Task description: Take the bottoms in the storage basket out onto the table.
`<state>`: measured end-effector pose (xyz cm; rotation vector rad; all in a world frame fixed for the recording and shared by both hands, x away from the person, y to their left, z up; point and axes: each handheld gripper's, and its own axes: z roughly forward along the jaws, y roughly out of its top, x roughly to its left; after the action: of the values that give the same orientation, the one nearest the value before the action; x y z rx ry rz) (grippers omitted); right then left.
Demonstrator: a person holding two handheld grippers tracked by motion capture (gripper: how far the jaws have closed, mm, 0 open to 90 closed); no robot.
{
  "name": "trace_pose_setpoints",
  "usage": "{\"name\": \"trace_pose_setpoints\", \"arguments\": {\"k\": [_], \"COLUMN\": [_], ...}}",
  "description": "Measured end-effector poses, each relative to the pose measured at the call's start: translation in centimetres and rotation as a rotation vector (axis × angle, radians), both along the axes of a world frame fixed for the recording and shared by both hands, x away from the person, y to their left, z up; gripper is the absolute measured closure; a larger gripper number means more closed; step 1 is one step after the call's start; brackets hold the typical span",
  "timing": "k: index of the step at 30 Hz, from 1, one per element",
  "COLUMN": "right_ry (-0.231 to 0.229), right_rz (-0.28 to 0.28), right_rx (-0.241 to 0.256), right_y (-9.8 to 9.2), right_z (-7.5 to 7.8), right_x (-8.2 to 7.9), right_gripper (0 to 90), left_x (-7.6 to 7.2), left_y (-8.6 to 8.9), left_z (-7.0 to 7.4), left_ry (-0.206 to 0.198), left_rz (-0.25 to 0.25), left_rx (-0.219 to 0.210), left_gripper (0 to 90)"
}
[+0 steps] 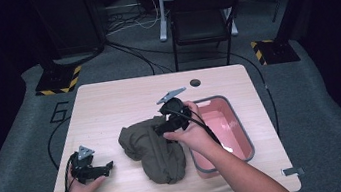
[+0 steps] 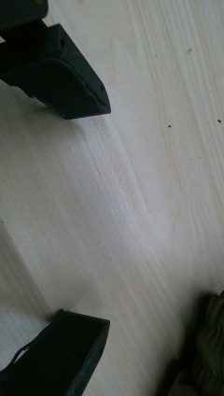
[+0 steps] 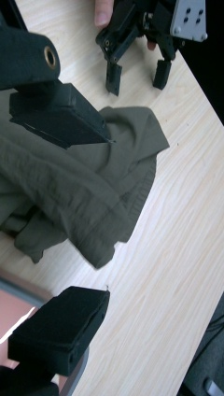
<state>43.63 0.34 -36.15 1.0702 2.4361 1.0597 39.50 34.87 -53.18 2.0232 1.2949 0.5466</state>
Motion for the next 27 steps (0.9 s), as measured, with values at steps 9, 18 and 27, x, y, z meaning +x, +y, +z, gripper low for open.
{"name": "trace_pose_setpoints", "arguments": {"k": [9,18,27], "right_ry": [-0.013,-0.018,-0.043], "right_rz": [-0.033,-0.074,-0.103], "right_rx": [0.004,0.023,0.031], "right_y": [-2.0,-4.1,-6.5], "right_z": [-0.2,-0.5,-0.4], "right_x": [0.3,0.4,0.4], "right_gripper": [20.1,22.1,24.0], "left_x": [0.0,0.0,0.0], "left_y": [0.0,0.0,0.0], "left_z": [0.0,0.0,0.0], "left_ry": [0.000,0.000,-0.001], "left_rz": [0.000,0.001,0.001], "left_rx": [0.000,-0.001,-0.001], "left_gripper": [0.5,0.5,0.5]}}
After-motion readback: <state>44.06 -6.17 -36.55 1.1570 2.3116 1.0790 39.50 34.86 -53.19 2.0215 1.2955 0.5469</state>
